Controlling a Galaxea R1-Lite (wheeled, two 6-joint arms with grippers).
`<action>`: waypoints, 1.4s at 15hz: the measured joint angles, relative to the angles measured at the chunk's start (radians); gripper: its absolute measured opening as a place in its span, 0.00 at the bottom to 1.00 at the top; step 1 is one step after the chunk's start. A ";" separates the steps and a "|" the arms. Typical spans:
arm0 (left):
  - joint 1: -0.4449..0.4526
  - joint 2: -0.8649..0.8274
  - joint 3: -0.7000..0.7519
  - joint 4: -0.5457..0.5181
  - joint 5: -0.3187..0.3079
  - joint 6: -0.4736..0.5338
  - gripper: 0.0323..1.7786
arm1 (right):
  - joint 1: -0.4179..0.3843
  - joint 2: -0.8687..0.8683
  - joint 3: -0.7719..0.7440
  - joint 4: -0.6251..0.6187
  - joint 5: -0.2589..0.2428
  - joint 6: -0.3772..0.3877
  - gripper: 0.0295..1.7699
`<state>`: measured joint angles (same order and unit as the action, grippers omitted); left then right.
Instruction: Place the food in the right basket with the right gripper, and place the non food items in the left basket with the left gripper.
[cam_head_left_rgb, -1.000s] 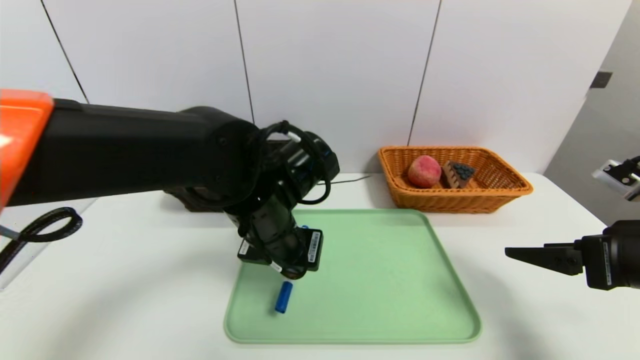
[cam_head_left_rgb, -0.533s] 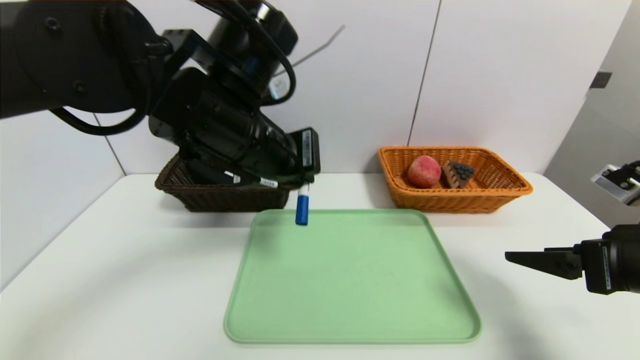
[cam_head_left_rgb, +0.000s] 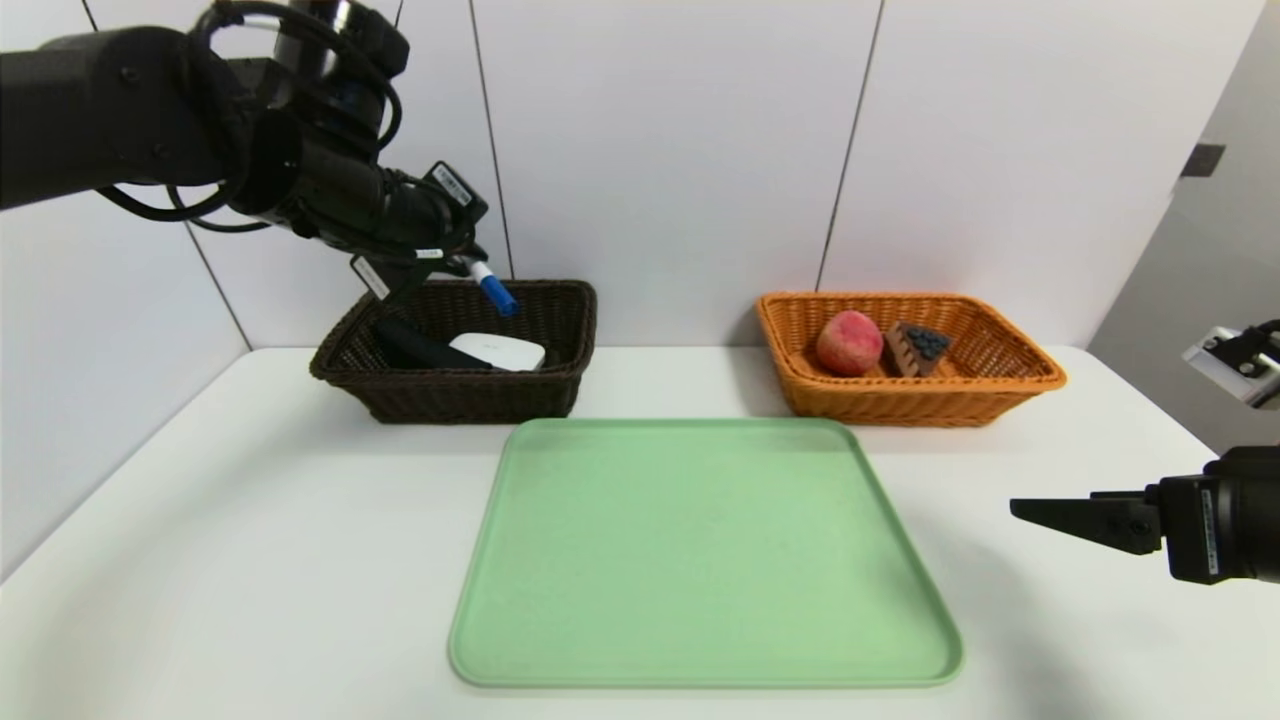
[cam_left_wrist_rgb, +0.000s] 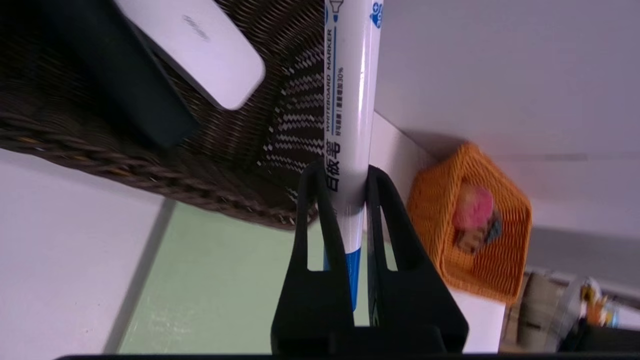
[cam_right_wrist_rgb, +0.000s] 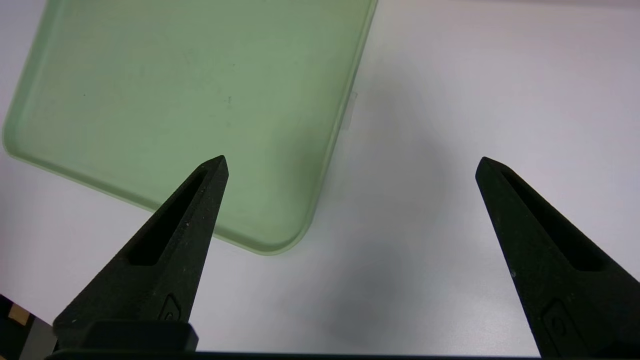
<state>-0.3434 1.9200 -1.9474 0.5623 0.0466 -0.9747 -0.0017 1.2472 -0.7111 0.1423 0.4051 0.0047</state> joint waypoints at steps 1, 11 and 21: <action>0.034 0.028 -0.004 -0.005 -0.004 -0.042 0.06 | 0.000 0.000 0.003 0.000 -0.013 0.000 0.97; 0.129 0.195 -0.010 -0.057 -0.040 -0.096 0.27 | -0.013 -0.001 0.022 0.000 -0.039 0.003 0.97; 0.137 0.004 -0.010 -0.088 -0.037 0.111 0.77 | -0.017 -0.013 0.024 -0.029 -0.038 0.001 0.97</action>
<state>-0.2068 1.9238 -1.9579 0.4743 0.0100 -0.8638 -0.0191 1.2345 -0.6868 0.1138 0.3674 0.0057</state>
